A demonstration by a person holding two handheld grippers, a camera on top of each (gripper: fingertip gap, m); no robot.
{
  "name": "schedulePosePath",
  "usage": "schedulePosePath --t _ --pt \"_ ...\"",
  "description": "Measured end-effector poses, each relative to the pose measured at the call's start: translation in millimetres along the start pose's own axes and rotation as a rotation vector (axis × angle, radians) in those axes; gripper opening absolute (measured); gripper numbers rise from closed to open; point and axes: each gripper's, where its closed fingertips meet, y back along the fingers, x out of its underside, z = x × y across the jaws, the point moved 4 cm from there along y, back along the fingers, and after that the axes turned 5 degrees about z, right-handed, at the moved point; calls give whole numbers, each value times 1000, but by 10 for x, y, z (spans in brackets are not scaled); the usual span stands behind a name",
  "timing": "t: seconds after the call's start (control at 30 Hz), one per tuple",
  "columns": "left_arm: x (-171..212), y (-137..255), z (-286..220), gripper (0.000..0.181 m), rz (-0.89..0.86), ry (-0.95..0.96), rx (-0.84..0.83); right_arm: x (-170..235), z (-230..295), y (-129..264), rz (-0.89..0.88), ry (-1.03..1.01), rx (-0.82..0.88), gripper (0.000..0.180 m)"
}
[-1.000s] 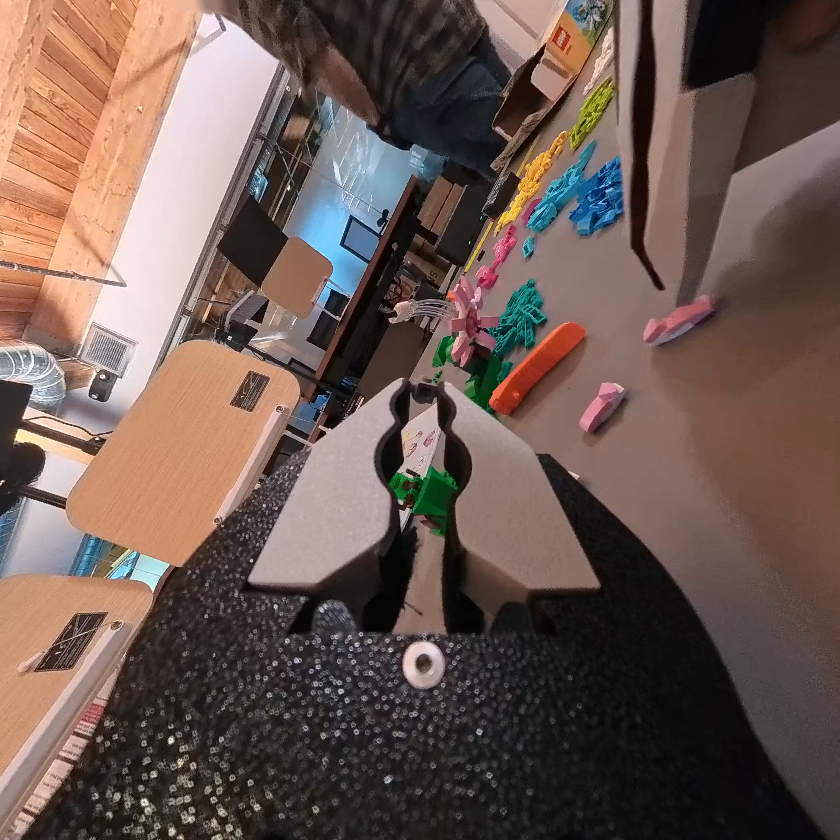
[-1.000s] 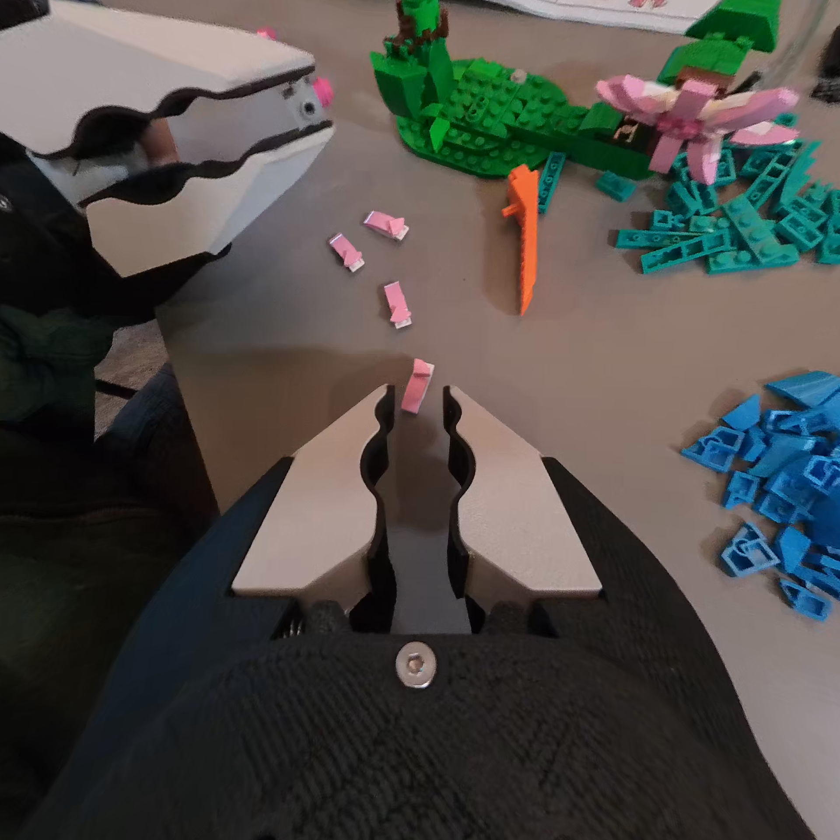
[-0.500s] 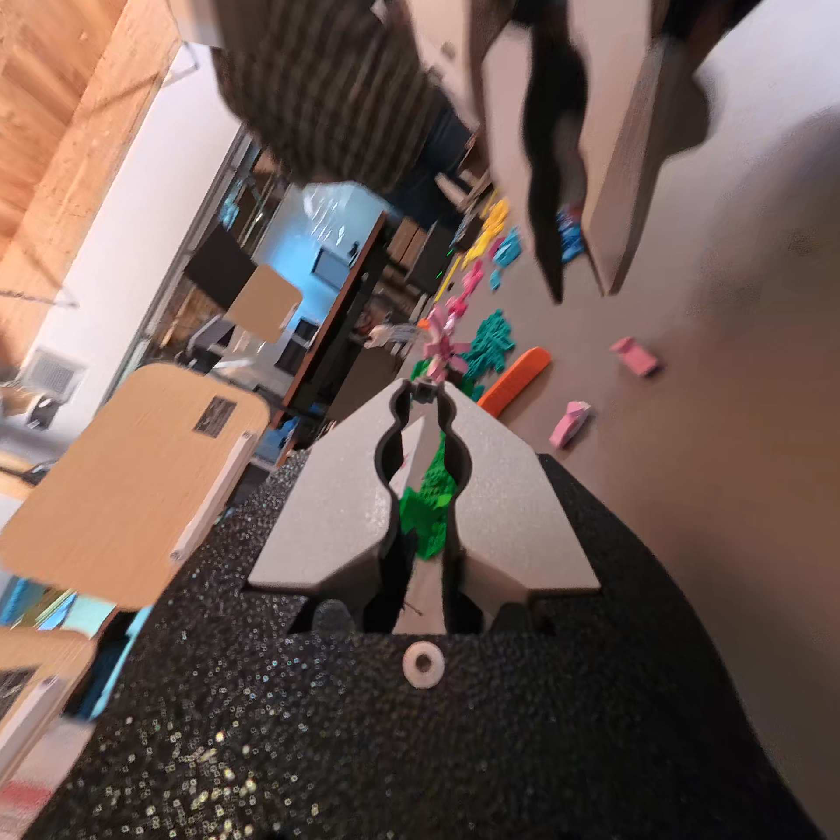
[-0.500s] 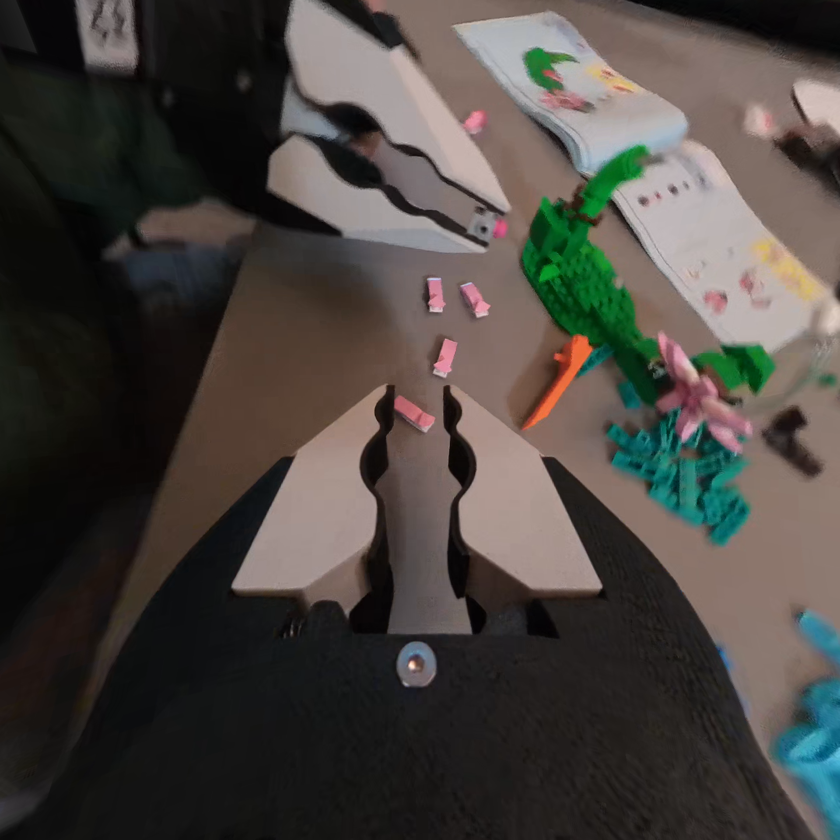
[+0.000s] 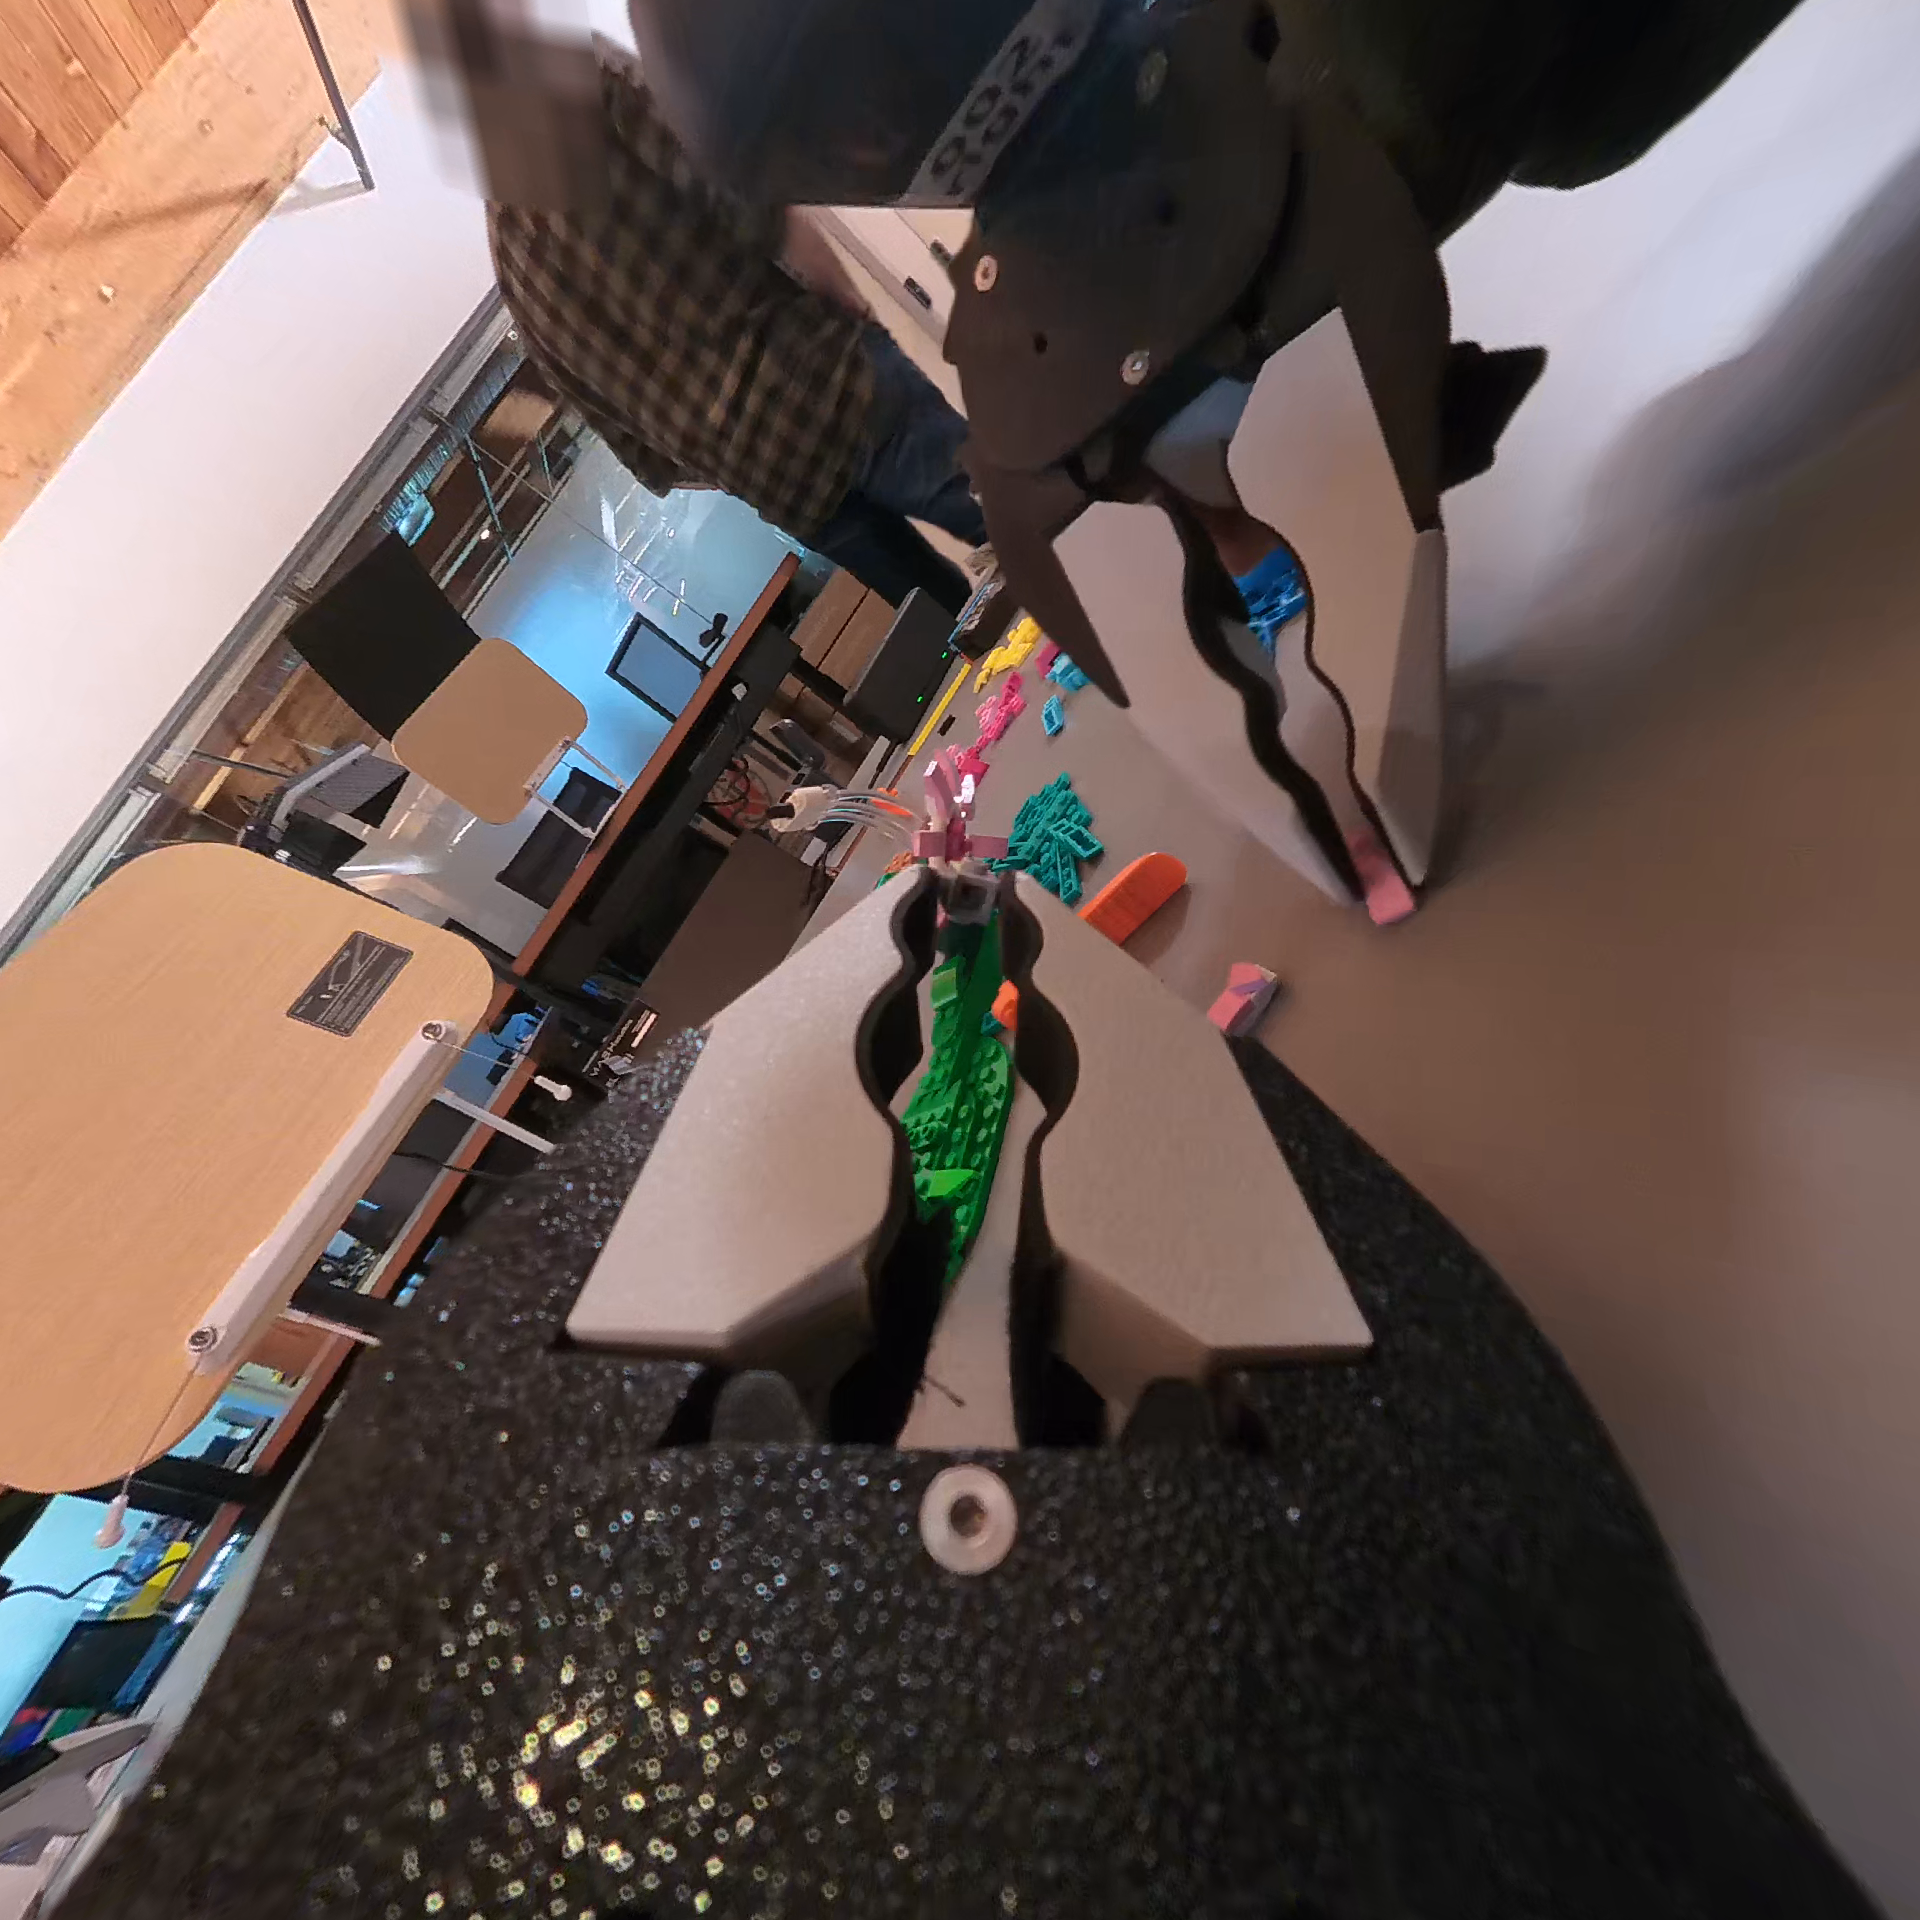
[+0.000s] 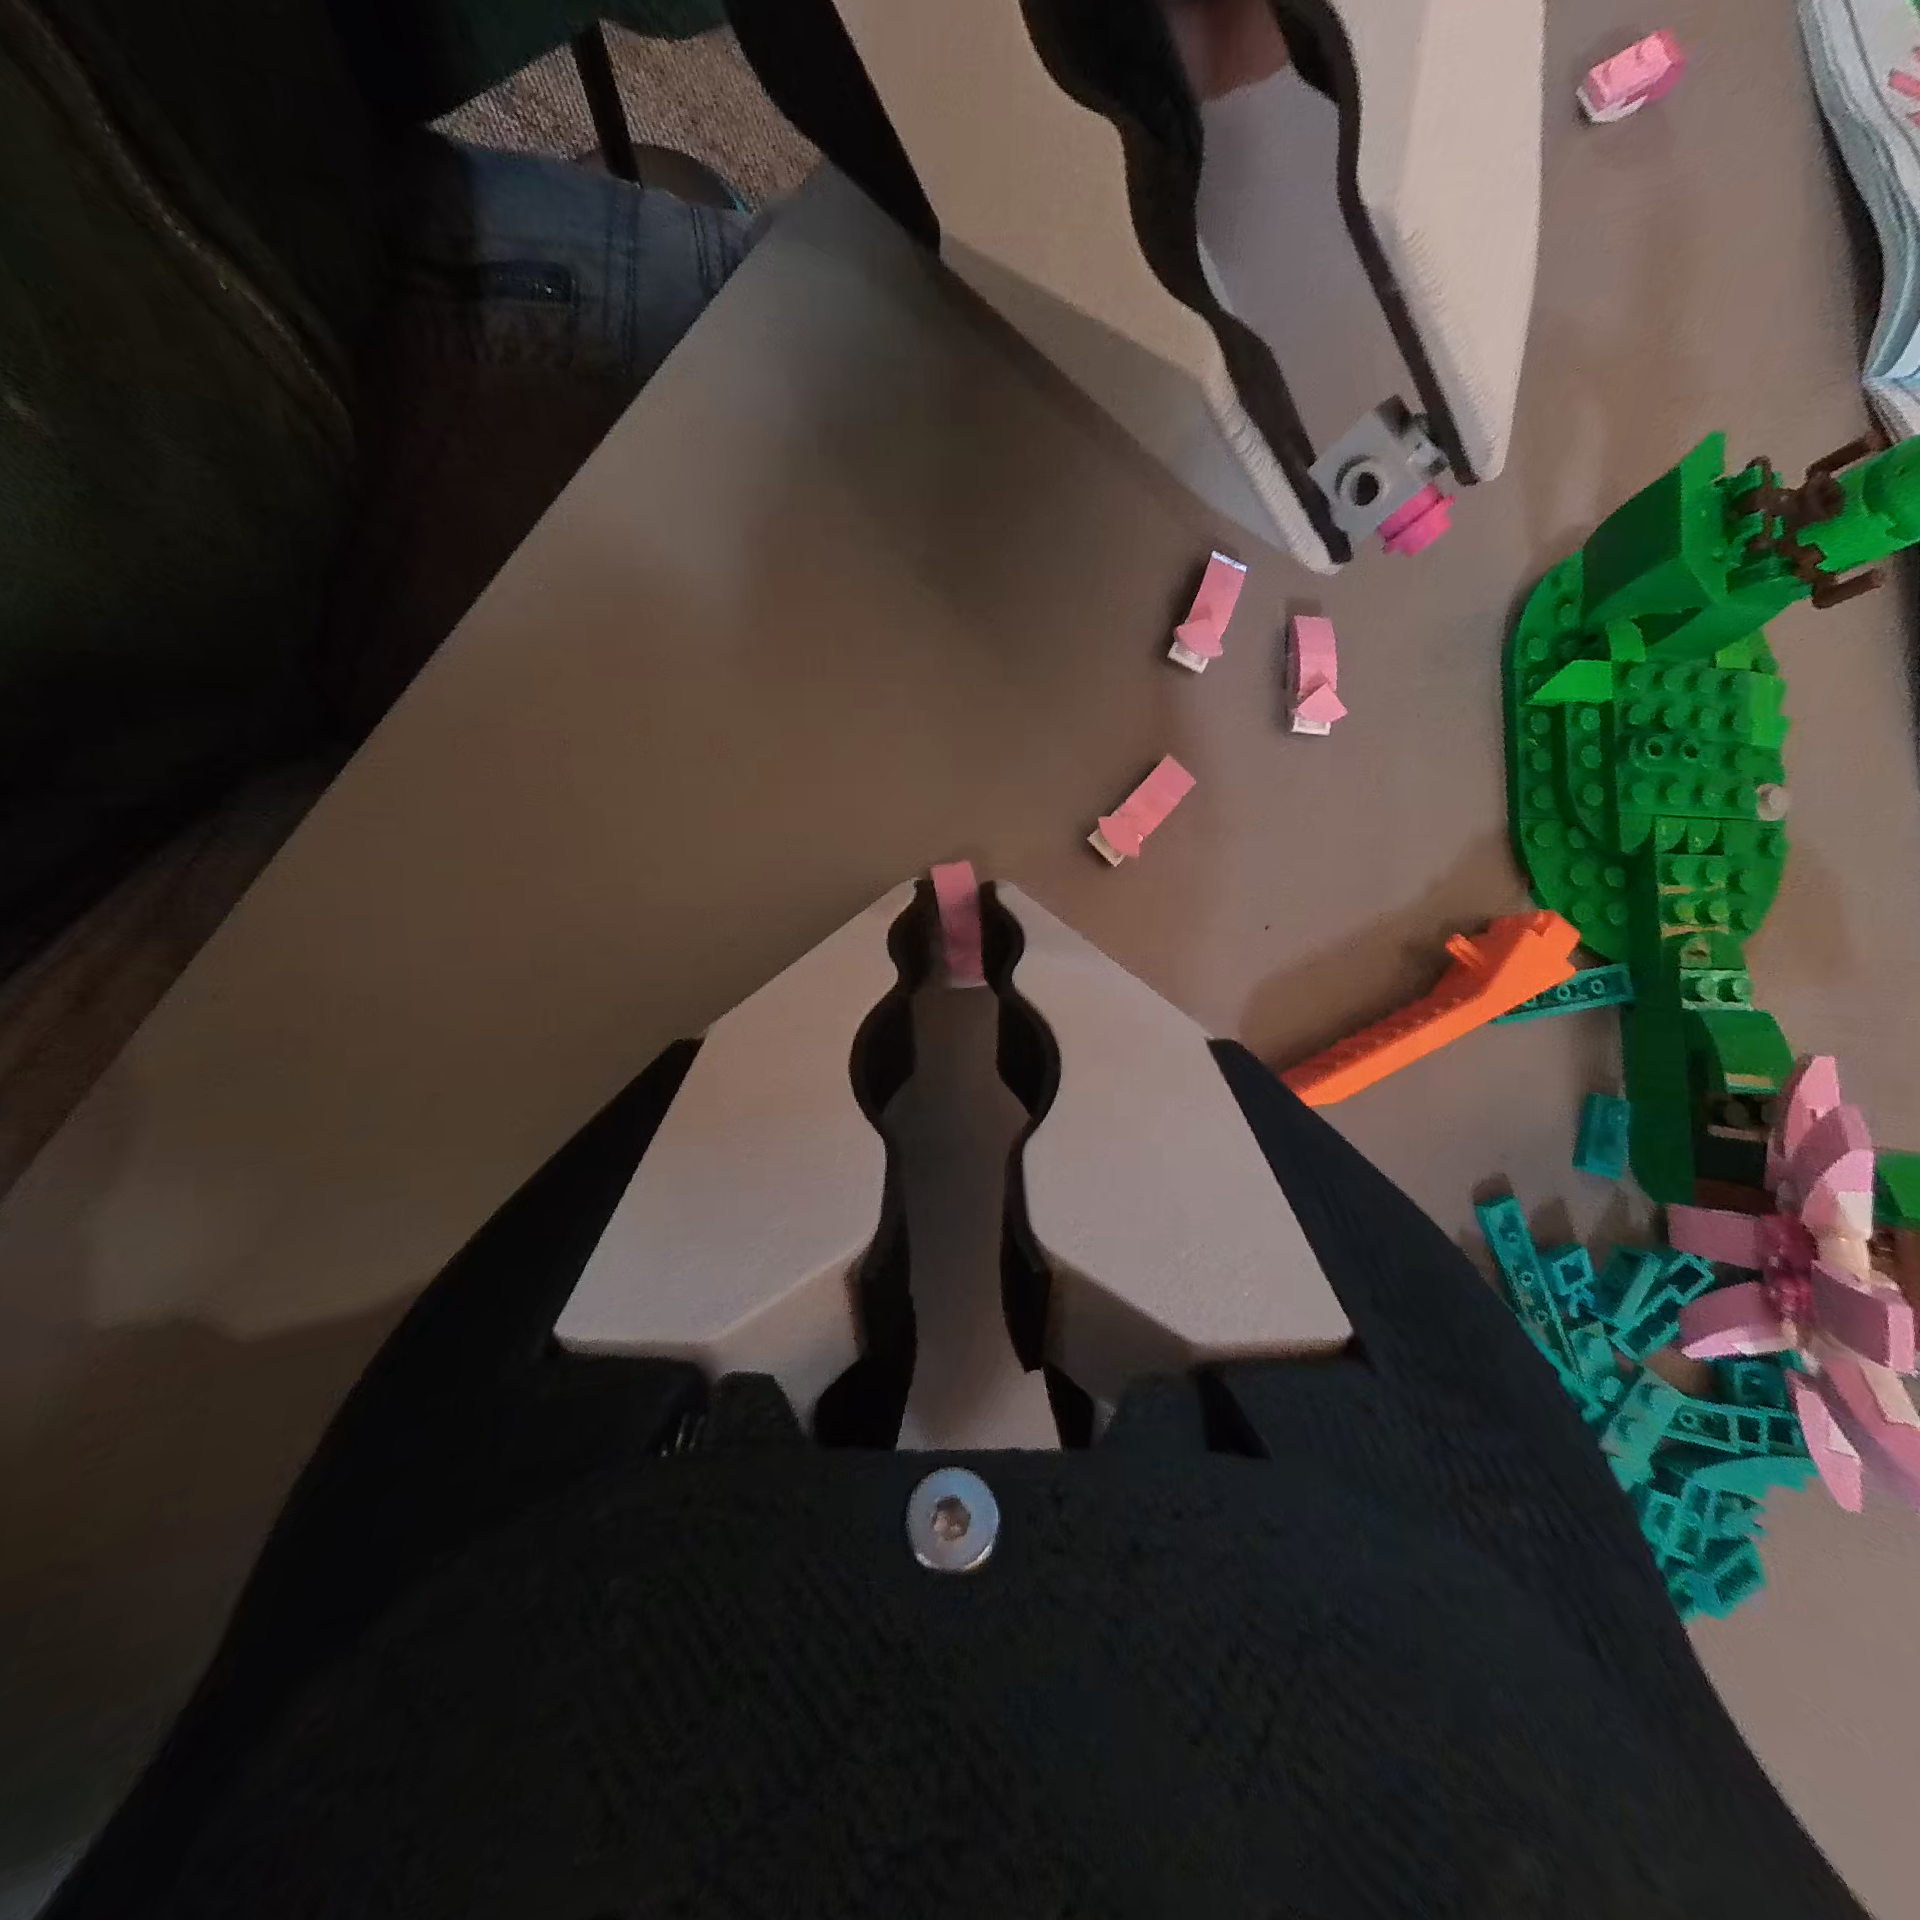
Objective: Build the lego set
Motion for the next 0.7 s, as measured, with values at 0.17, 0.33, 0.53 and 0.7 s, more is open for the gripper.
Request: schedulePosePath --t 0.17,0.33,0.53,0.7 --pt "-13 13 -19 10 -35 118 102 -267 -159 358 -248 -28 221 6" --pt "-100 19 17 9 -97 393 307 -511 -134 581 -341 90 436 6" --pt "-100 24 -43 9 -107 508 436 -525 -74 493 -237 174 444 6" --pt "-96 29 -98 9 -115 555 512 -522 -23 462 -191 209 428 6"
